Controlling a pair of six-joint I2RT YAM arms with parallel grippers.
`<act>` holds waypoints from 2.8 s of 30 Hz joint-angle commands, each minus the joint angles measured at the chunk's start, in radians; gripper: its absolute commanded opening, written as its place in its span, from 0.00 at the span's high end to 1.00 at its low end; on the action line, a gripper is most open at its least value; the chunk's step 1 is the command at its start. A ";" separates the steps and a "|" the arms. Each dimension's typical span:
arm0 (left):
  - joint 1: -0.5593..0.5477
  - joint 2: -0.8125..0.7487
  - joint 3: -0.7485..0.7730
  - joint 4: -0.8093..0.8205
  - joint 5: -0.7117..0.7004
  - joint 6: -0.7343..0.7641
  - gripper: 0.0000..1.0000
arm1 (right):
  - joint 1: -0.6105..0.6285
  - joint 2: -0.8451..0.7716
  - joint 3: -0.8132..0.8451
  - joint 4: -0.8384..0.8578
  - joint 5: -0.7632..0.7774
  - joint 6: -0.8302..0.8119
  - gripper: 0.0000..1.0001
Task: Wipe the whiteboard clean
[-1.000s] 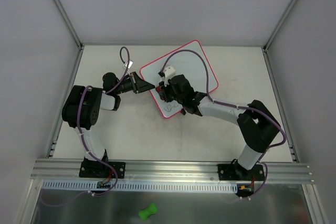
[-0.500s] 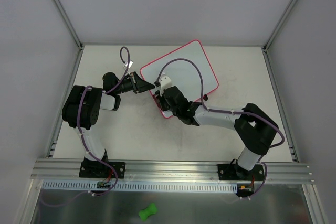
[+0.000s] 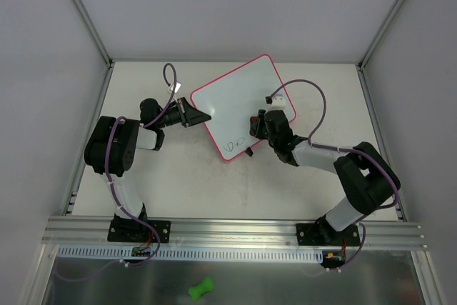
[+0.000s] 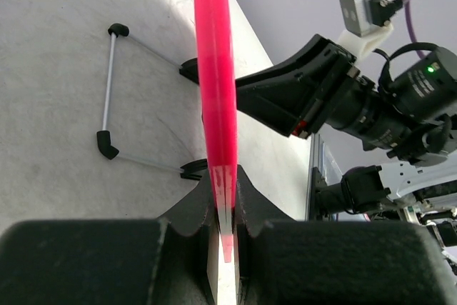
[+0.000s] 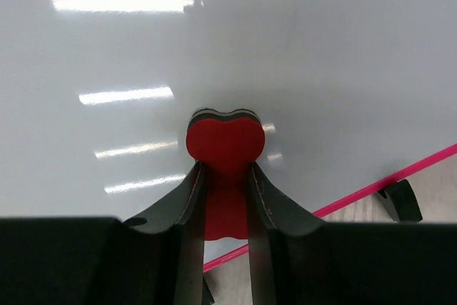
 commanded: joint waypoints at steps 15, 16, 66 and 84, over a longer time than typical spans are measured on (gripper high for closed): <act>-0.038 -0.036 0.022 0.386 0.138 -0.022 1.00 | 0.185 0.100 -0.111 0.093 -0.028 -0.125 1.00; -0.037 -0.032 0.022 0.386 0.137 -0.023 1.00 | 0.202 0.103 -0.110 0.092 -0.018 -0.131 1.00; -0.038 -0.016 0.035 0.376 0.128 -0.033 1.00 | 0.268 -0.126 -0.071 0.018 0.022 -0.193 1.00; -0.038 -0.011 0.035 0.376 0.132 -0.031 1.00 | 0.182 0.006 -0.088 0.012 0.424 -0.041 1.00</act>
